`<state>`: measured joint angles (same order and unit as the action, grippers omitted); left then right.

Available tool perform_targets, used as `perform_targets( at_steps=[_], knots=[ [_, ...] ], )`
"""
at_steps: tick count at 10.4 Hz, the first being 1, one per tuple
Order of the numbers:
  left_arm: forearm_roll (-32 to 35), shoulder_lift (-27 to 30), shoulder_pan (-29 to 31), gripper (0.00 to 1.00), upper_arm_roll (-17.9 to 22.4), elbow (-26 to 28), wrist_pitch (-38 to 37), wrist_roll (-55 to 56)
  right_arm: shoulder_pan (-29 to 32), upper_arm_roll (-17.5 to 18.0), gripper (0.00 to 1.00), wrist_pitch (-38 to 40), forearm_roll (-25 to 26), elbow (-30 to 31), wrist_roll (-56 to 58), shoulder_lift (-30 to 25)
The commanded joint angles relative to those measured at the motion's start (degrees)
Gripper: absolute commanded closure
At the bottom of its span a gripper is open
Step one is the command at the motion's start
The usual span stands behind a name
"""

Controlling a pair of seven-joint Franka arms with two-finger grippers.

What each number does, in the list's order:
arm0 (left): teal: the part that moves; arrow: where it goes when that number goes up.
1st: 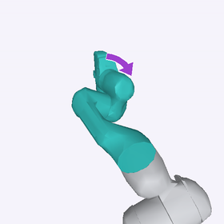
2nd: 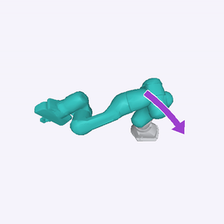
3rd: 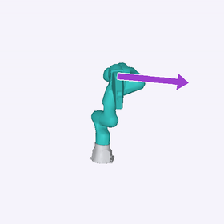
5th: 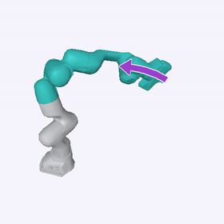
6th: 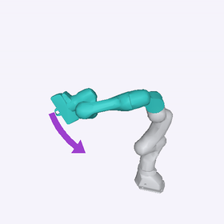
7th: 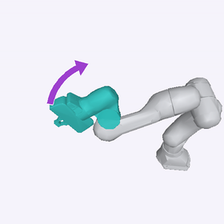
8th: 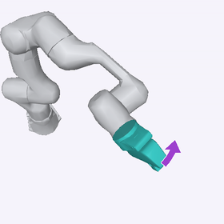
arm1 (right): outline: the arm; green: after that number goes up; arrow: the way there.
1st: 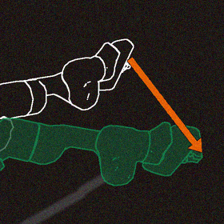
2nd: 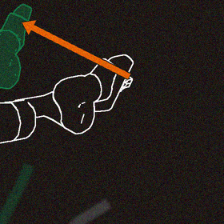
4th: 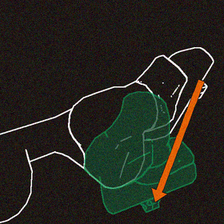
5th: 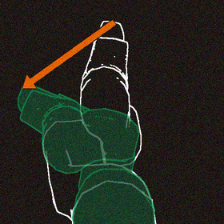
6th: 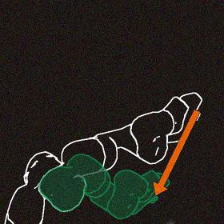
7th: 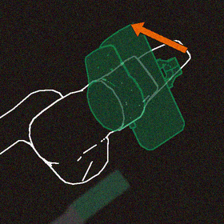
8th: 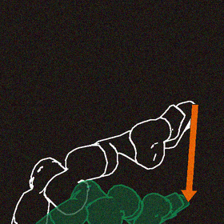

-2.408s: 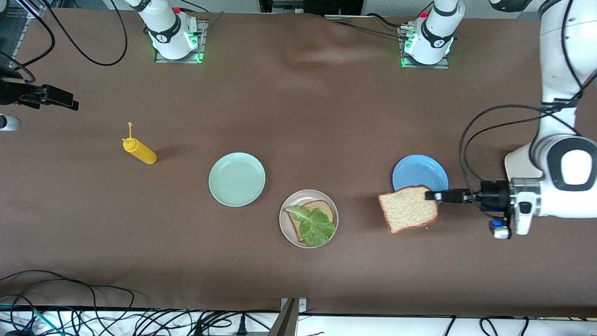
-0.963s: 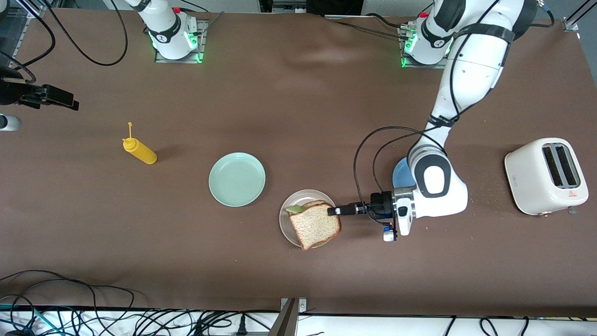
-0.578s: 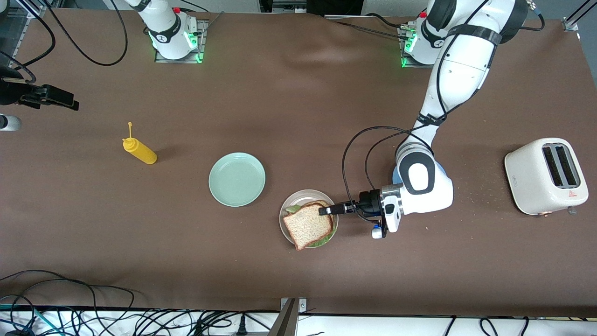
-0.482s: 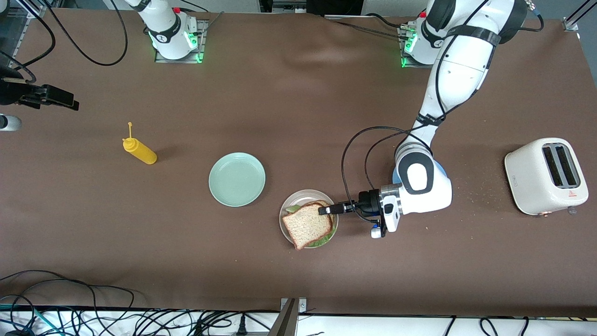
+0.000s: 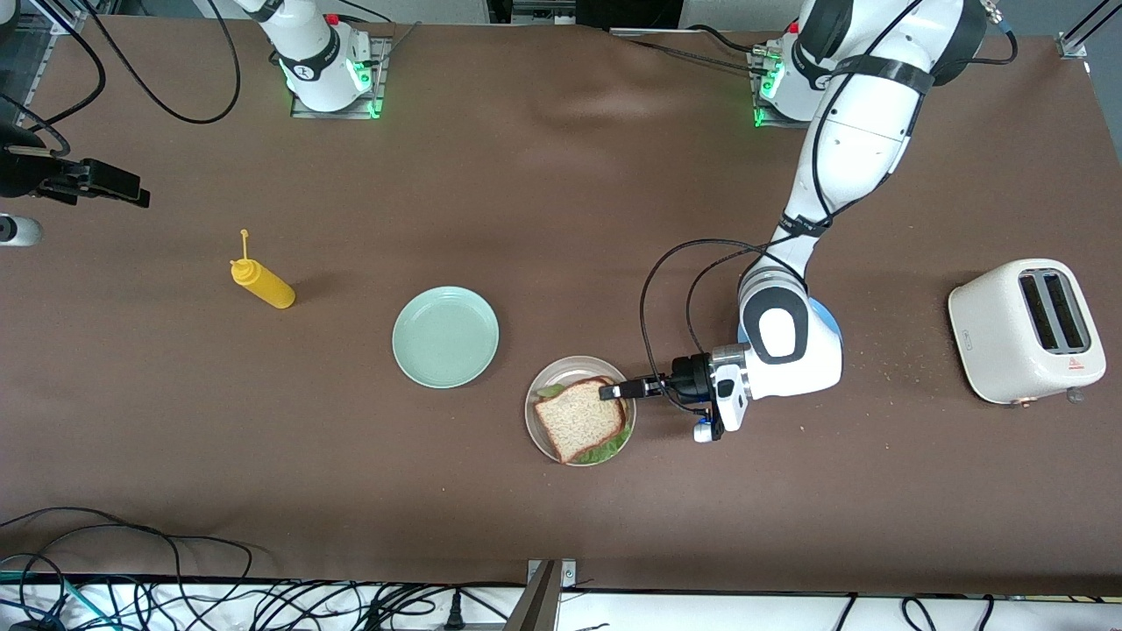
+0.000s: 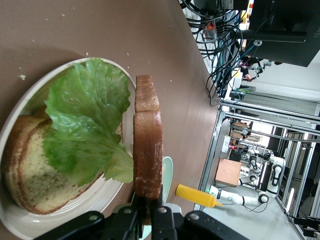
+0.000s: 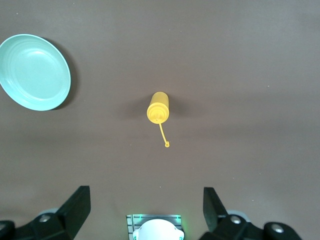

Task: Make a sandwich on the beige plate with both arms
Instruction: 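Lay the toast on the lettuce and open the left gripper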

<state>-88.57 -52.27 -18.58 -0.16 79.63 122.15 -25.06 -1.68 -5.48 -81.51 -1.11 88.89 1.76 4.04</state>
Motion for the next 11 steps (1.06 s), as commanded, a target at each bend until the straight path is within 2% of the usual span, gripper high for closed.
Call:
perform_targets(
  at_steps=[1, 2, 3, 8, 11],
  knots=[
    [-1.8, 0.2, -0.8, 0.8, 0.7, 0.9, 1.0, -1.8, -0.2, 0.2, 0.0, 0.3, 0.5, 0.4, 0.2, -0.5],
    [-1.3, 0.2, -0.8, 0.36, 0.8, 0.9, 1.4, -1.8, -0.2, 0.2, 0.0, 0.3, 0.5, 0.4, 0.2, -0.5],
    [-1.3, 0.3, -0.9, 0.0, 0.7, 1.0, 4.2, -1.8, -0.2, 0.2, 0.0, 0.3, 0.5, 0.4, 0.0, -0.5],
    [-1.2, 0.4, -1.2, 0.0, 1.1, 1.3, 5.2, -1.0, -0.2, 1.0, 0.0, 0.3, 0.1, 0.4, -0.4, -0.4],
    [5.0, 1.1, -0.3, 0.0, 1.3, 1.3, 5.1, 3.4, -0.2, 1.0, 0.0, 0.4, 0.1, 0.3, -0.5, -0.3]
  ],
)
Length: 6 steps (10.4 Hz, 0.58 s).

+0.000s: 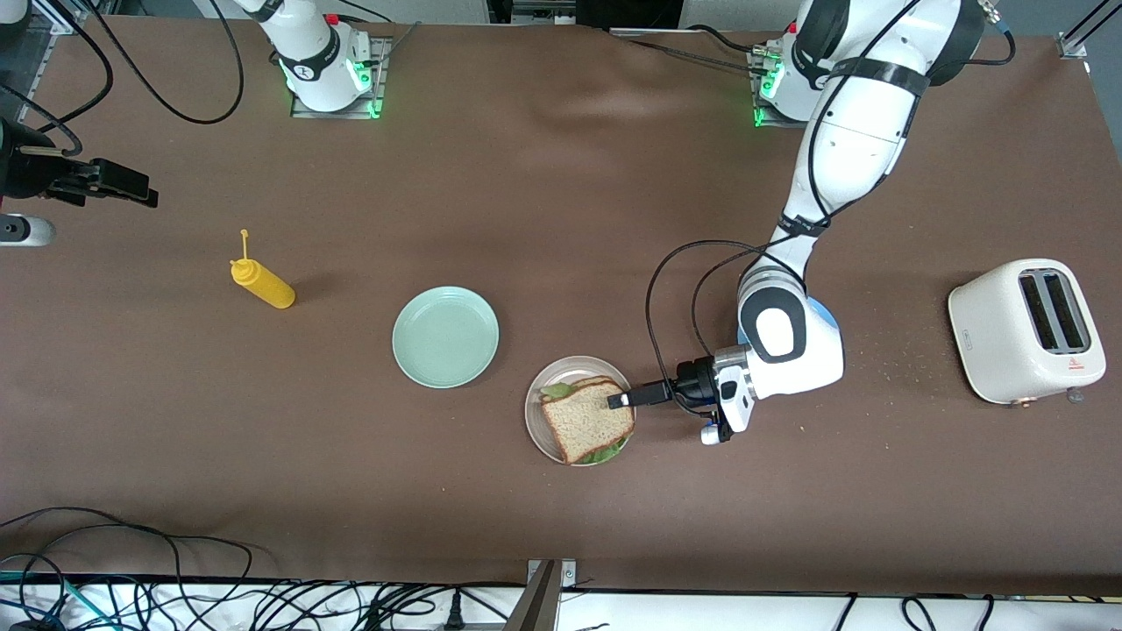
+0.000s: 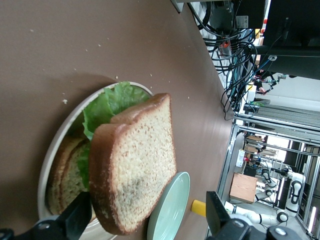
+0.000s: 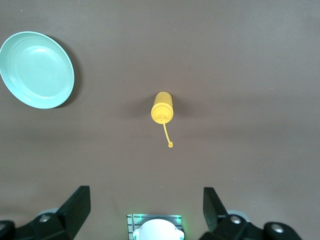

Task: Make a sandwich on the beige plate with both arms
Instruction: 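Lay the toast on the lettuce and open the left gripper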

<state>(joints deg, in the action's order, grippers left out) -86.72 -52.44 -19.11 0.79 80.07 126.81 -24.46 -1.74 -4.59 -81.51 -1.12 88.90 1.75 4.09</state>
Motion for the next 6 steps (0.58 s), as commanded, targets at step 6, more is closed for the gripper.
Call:
perform_targets(
  at_steps=[6],
  knots=[
    [25.5, 7.4, 3.7, 0.0, 1.6, -0.4, -0.3, 23.6, -0.2, 0.3, 0.0, -0.5, 2.2, 0.9, -2.5, -0.8]
  ],
)
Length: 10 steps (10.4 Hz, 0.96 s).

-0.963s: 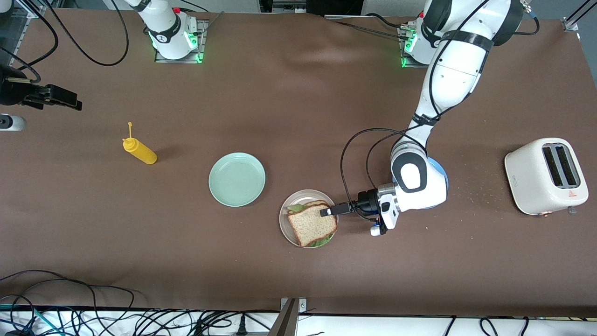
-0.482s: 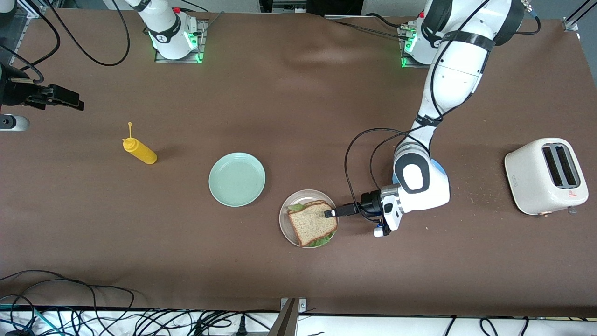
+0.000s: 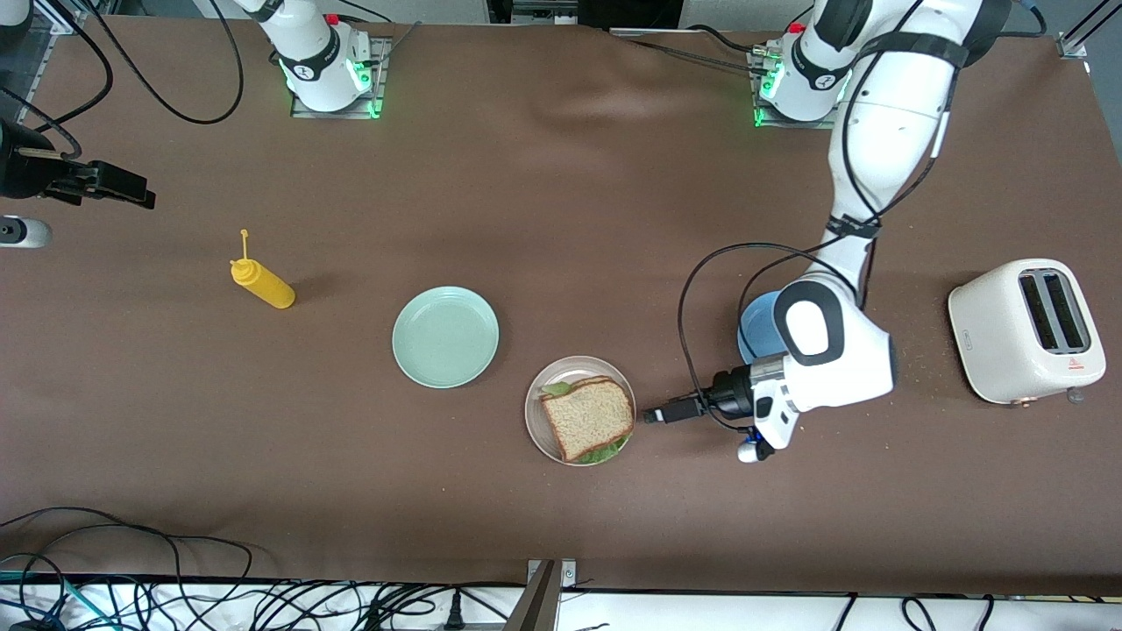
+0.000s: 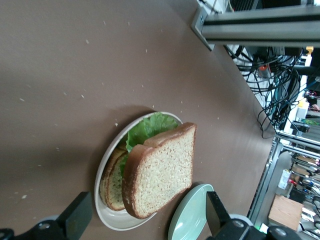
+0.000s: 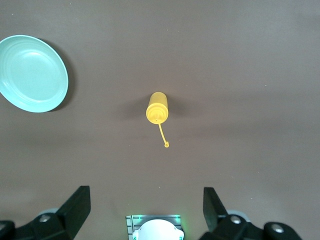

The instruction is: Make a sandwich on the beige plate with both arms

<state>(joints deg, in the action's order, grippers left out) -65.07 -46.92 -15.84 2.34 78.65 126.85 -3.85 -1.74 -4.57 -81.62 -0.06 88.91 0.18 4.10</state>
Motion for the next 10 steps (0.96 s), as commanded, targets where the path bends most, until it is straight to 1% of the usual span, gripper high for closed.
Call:
perform_targets(
  at_steps=[1, 3, 4, 5, 7, 8, 9, 10],
  knots=[
    [7.6, 2.6, 1.2, 0.0, 0.1, 1.1, -0.4, 5.3, -0.2, 0.3, 0.0, -0.4, 1.2, 1.0, -1.0, -0.8],
    [19.3, 5.0, 3.2, 0.0, 0.8, 1.1, -0.8, 9.7, -0.2, 0.3, 0.0, -0.4, 1.2, 1.0, -0.9, -0.8],
    [28.4, 6.4, 4.2, 0.0, 0.8, 1.1, -1.9, 9.8, -0.2, 0.3, 0.0, -0.4, 1.1, 1.0, -0.9, -0.8],
    [36.2, 7.5, 5.6, 0.0, 0.8, 1.1, -3.0, 9.9, -0.2, 0.3, 0.0, -0.4, 1.1, 1.0, -0.9, -0.8],
    [48.0, 8.5, 7.6, 0.0, 1.4, 1.1, -6.9, 10.0, -0.2, 0.3, 0.0, -0.4, 1.1, 1.0, -0.9, -0.8],
    [52.4, 9.2, 8.1, 0.0, 1.9, 1.1, -8.6, 10.0, -0.2, 0.3, 0.0, -0.4, 1.1, 1.0, -0.9, -0.8],
    [55.2, 9.7, 8.2, 0.0, 3.1, 1.1, -10.2, 9.9, -0.3, 0.3, 0.0, -0.4, 1.1, 1.0, -0.9, -0.8],
    [56.5, 10.4, 8.1, 0.0, 4.8, 1.0, -11.9, 9.8, -0.2, 0.3, 0.0, -0.4, 1.1, 1.0, -0.9, -0.8]
  ],
)
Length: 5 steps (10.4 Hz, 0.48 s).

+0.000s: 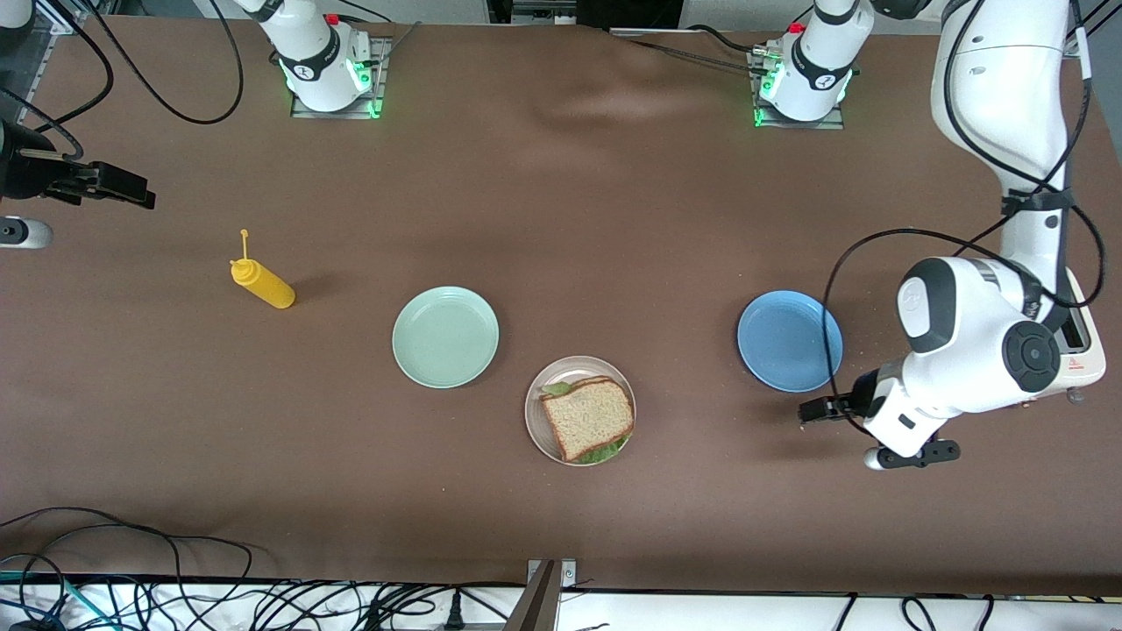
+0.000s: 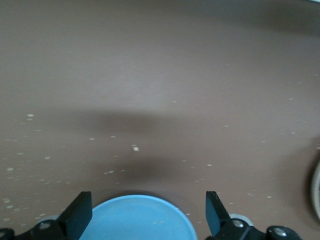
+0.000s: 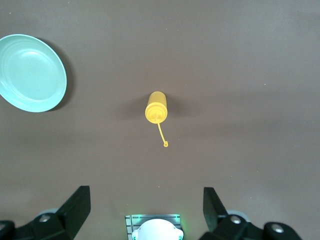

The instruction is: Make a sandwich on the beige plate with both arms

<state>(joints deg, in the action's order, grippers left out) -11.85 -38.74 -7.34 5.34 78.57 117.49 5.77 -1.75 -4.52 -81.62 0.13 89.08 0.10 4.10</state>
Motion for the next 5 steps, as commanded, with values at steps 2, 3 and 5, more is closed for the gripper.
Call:
perform_targets(
  at_steps=[2, 3, 5],
  knots=[
    [8.3, 4.4, -0.7, 0.0, 2.2, 1.0, -5.9, 0.1, -1.1, 0.2, 0.0, 0.1, 2.8, 0.7, -3.2, -0.8],
    [8.2, 6.0, -0.2, 0.0, 2.3, 0.9, -8.2, 0.0, -1.2, 0.2, 0.0, 0.3, 2.9, 0.7, -5.4, -0.8],
    [7.7, 8.5, 1.7, 0.0, 2.0, 0.2, -13.7, -0.2, -1.4, 0.2, 0.0, 0.3, 3.0, 0.6, -5.6, -0.8]
  ],
)
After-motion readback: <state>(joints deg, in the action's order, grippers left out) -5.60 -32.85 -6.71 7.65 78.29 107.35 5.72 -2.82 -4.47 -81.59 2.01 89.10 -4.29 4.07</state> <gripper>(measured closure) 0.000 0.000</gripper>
